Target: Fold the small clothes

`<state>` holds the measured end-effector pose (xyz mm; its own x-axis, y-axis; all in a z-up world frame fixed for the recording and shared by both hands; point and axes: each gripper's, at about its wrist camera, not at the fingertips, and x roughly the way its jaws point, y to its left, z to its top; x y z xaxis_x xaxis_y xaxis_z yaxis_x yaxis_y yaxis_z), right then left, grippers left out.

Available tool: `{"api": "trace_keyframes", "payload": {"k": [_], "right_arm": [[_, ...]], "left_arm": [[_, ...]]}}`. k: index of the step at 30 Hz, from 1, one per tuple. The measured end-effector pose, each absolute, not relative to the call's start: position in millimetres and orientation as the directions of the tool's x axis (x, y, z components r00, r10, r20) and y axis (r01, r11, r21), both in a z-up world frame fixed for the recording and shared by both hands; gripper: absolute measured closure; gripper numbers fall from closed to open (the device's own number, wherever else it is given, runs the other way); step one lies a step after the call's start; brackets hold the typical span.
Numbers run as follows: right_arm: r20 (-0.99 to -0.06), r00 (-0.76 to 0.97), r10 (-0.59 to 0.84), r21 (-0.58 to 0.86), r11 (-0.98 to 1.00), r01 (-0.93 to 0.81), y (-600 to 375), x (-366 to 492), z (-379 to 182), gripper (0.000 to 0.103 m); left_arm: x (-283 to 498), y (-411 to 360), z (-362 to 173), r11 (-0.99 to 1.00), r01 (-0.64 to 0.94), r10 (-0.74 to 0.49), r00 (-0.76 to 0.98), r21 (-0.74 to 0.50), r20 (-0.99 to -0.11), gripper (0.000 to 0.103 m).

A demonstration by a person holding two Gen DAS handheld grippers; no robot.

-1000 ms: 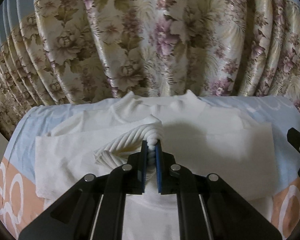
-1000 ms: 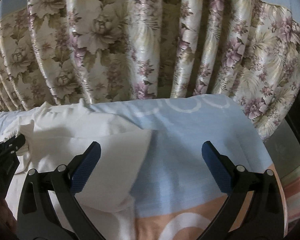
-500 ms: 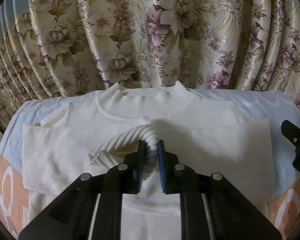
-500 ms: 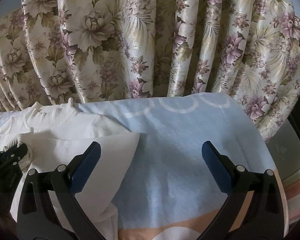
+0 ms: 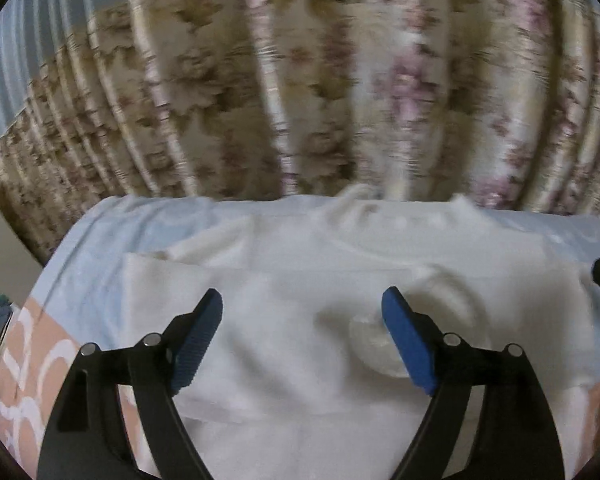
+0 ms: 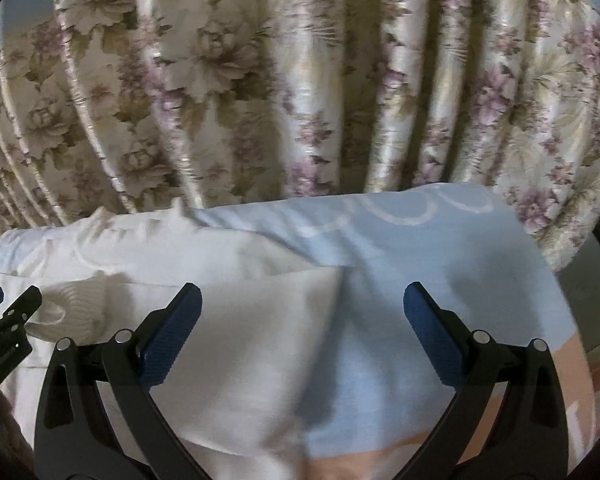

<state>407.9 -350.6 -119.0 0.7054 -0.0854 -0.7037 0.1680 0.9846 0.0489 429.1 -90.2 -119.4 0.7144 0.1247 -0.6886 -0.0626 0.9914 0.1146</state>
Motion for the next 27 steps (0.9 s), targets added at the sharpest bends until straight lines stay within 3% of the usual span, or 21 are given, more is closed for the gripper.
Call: {"api": "trace_keyframes", "payload": {"k": [11,17,27], "right_arm": [[-0.707,0.706,0.032,0.046,0.999,0.002,-253.6,423.0,-122.0,0.003],[-0.714,0.700,-0.015,0.002,1.000,0.023,-248.9,423.7,-126.4,0.003],[-0.674,0.721,0.163,0.104,0.987,-0.126,-248.7,409.4,-126.6,0.006]], "left_arm": [[424.8,6.8,-142.7,0.982,-0.155,0.183,0.678,0.105,-0.712,0.020],[421.4,24.7,-146.7,0.984,-0.159,0.171,0.674,0.085,-0.719,0.020],[420.4,25.4,-153.2,0.988,-0.138,0.149,0.670,0.075,-0.727,0.020]]}}
